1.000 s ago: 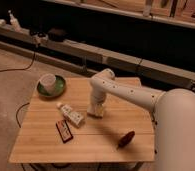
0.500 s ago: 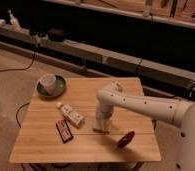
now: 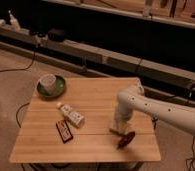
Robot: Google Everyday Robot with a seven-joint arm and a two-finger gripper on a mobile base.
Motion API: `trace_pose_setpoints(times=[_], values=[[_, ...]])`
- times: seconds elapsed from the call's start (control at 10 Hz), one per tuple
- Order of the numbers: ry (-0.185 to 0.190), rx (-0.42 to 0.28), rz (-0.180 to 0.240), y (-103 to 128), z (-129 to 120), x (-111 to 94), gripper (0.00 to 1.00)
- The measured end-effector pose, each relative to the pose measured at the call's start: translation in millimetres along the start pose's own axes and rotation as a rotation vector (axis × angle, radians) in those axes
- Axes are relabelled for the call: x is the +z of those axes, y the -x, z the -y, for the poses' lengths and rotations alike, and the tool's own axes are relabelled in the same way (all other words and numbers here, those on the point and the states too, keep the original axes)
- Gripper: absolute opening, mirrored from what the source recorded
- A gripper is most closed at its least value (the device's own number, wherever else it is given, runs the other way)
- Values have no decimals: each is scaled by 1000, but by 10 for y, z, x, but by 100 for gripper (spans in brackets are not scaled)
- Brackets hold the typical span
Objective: Wipe the white sponge on the table
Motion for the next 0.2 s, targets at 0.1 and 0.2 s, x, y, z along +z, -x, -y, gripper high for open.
trace_pose_setpoints(times=[0.1, 0.2], values=[[-6, 38, 4, -145, 19, 9, 22], [-17, 79, 8, -303, 70, 15, 22]])
